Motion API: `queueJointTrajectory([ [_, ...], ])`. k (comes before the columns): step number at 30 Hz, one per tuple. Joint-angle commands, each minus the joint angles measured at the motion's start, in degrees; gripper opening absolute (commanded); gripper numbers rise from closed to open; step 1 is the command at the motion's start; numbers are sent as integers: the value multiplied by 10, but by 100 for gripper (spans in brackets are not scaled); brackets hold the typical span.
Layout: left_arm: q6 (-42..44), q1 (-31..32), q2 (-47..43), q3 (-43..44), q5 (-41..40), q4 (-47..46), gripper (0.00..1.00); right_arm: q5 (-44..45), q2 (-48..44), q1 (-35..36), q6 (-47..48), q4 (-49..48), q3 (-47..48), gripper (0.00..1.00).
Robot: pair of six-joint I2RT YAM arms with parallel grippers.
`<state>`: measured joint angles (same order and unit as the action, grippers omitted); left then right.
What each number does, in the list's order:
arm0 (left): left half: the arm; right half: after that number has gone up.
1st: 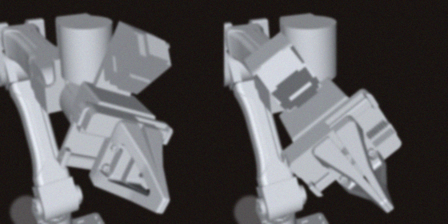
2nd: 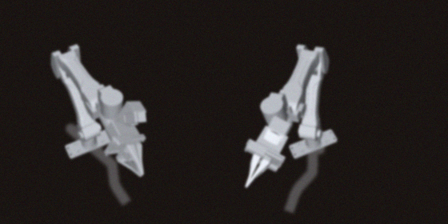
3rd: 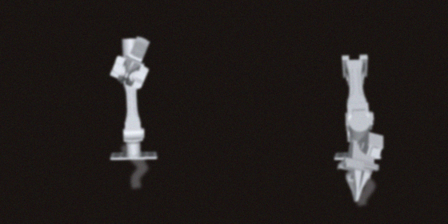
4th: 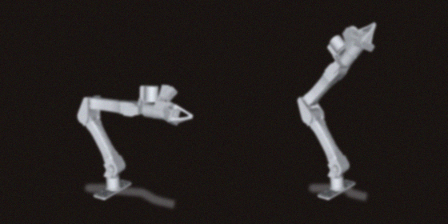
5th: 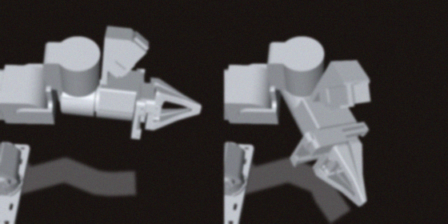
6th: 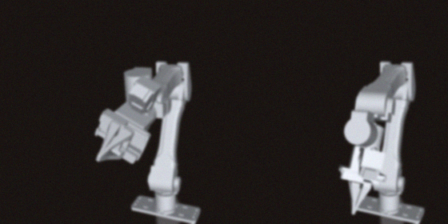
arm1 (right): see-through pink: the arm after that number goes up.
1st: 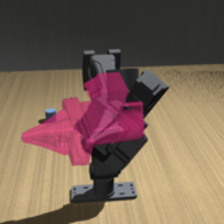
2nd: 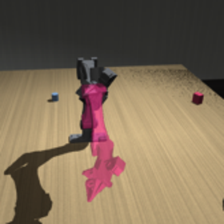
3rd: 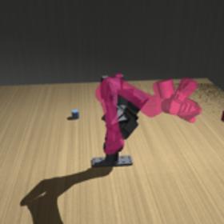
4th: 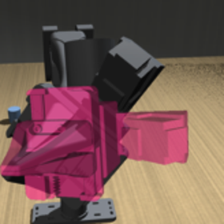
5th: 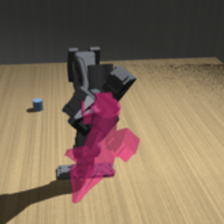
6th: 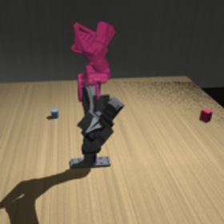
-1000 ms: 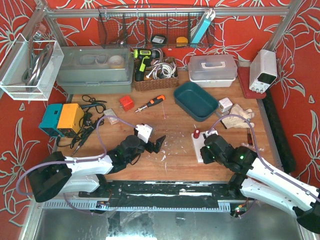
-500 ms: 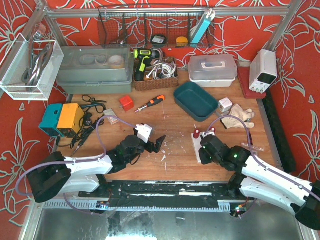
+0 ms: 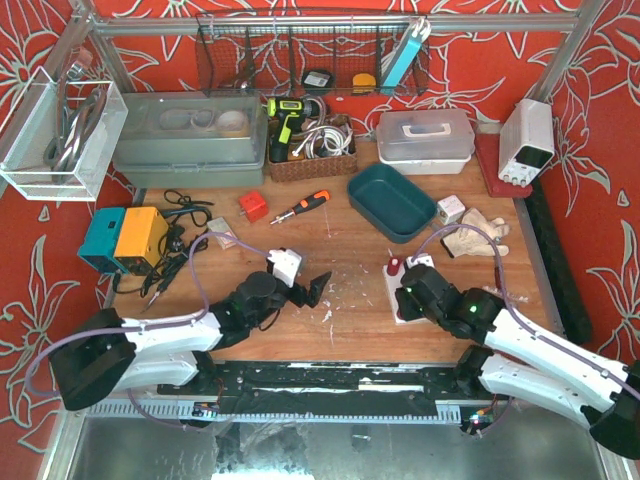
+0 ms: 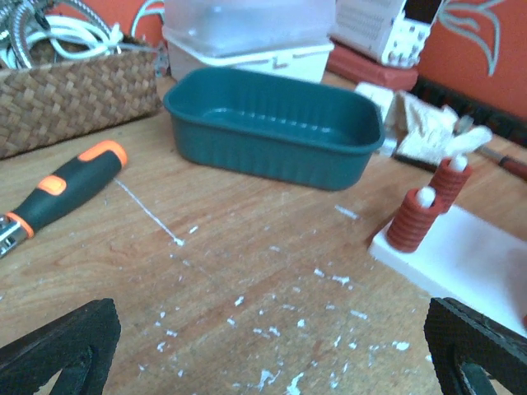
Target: Install the large spring
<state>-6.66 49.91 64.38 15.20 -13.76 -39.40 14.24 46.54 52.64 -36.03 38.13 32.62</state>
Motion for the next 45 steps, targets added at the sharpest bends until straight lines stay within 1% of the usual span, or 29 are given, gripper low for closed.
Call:
queueJointTrajectory([
  [1, -27, -2, -55, -7, -2, -11, 100, 63, -20, 3, -4, 24, 65, 63],
  [2, -38, -2, -68, -9, -8, -10, 100, 77, -21, 2, 1, 25, 86, 69],
  [5, -41, -2, -117, -3, -44, -29, 100, 136, -24, 2, 29, -2, 143, 83],
  [7, -18, -2, -136, 8, -69, -56, 100, 197, -25, 2, 56, -41, 172, 97],
  [9, 47, -2, -133, 16, -79, -103, 100, 268, -25, 2, 108, -109, 183, 99],
  [11, 125, -2, -116, 34, -97, -117, 100, 336, -21, 2, 168, -187, 181, 99],
  [13, 167, -6, -88, 74, -144, -99, 100, 409, -10, 1, 272, -309, 151, 99],
  [14, 184, -14, -72, 89, -154, -90, 100, 439, -1, 0, 336, -390, 129, 99],
  [15, 198, -31, -56, 100, -146, -77, 100, 448, 9, -10, 398, -464, 106, 99],
  [16, 204, -48, -47, 106, -127, -65, 100, 443, 22, -25, 446, -529, 91, 99],
  [17, 201, -69, -42, 112, -95, -48, 100, 435, 36, -47, 472, -563, 84, 99],
  [18, 196, -91, -38, 114, -81, -34, 100, 430, 52, -69, 478, -570, 84, 99],
  [20, 183, -126, -34, 104, -85, -21, 100, 415, 86, -125, 461, -547, 92, 99],
  [22, 182, -157, -39, 80, -91, -16, 100, 387, 117, -177, 451, -534, 86, 99],
  [24, 177, -190, -48, 48, -104, -23, 100, 364, 146, -215, 463, -543, 72, 99],
  [27, 157, -240, -52, -5, -154, -58, 100, 310, 158, -268, 462, -548, 40, 99],
  [28, 151, -253, -50, -20, -162, -73, 100, 278, 157, -284, 457, -551, 26, 99],
  [30, 136, -279, -42, -45, -154, -103, 100, 251, 164, -318, 443, -568, -4, 99],
  [32, 122, -304, -23, -63, -139, -131, 100, 248, 180, -334, 440, -598, -29, 99],
  [36, 114, -341, 17, -91, -106, -195, 100, 202, 203, -354, 445, -623, -56, 99],
  [38, 115, -351, 36, -108, -69, -246, 100, 169, 210, -372, 419, -632, -67, 99],
  [40, 124, -357, 54, -116, -50, -288, 100, 133, 220, -386, 391, -664, -84, 99],
  [42, 132, -361, 70, -116, -42, -306, 100, 101, 230, -389, 402, -714, -104, 99],
  [45, 125, -369, 106, -123, -41, -347, 100, 96, 248, -396, 396, -721, -105, 99],
])
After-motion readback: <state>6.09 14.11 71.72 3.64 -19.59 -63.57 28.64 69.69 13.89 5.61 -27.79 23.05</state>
